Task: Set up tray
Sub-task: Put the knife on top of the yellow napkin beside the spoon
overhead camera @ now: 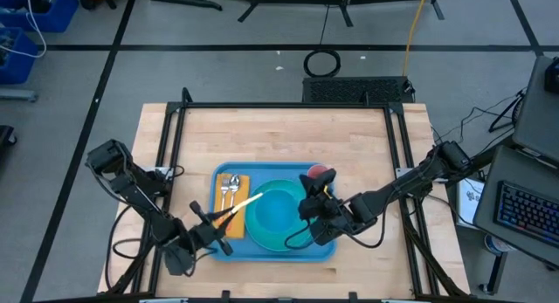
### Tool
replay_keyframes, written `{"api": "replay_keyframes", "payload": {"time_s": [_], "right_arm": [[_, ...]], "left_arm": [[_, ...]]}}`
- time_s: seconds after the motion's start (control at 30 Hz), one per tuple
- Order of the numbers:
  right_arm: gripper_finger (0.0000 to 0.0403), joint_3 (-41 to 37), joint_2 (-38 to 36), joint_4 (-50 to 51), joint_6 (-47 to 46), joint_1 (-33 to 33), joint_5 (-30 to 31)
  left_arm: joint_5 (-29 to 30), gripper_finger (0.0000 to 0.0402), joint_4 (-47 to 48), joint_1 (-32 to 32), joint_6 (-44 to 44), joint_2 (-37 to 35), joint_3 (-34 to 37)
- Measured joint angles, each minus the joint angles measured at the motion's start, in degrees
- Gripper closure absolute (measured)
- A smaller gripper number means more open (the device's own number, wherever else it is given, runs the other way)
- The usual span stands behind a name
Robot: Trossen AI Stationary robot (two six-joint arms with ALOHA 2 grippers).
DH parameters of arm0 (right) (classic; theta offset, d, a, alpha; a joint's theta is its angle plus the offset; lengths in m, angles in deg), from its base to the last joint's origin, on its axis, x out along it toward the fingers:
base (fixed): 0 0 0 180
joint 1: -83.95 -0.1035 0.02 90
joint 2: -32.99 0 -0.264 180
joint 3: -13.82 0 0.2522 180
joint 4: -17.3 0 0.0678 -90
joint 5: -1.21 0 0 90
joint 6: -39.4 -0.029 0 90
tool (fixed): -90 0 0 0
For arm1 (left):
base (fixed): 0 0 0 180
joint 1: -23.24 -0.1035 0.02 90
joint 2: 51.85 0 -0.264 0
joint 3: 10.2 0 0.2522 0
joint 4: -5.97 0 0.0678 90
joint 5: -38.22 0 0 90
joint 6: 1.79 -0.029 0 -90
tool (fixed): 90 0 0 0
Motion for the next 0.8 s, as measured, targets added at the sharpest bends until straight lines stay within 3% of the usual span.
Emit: {"api": "replay_keyframes", "payload": {"time_s": [0.13,0.33,0.6,0.8], "right_arm": [[0.0403,-0.3,0.0,-0.1,0.0,0.6,6.7],[0.0403,-0.3,0.0,-0.1,-1.1,3.3,7.3],[0.0403,-0.3,0.0,-0.1,-0.8,8.1,7.2],[0.0403,-0.3,0.0,-0.2,1.3,10.1,5.3]], "left_arm": [[0.0,0.0356,9.1,0.4,22.4,0.0,0.0],[-0.4,0.0356,24.9,0.6,53.8,0.0,0.0],[-0.3,0.0356,17.7,-0.5,56.2,0.7,0.0],[-0.5,0.0356,7.5,-1.5,59.8,10.4,0.0]]}}
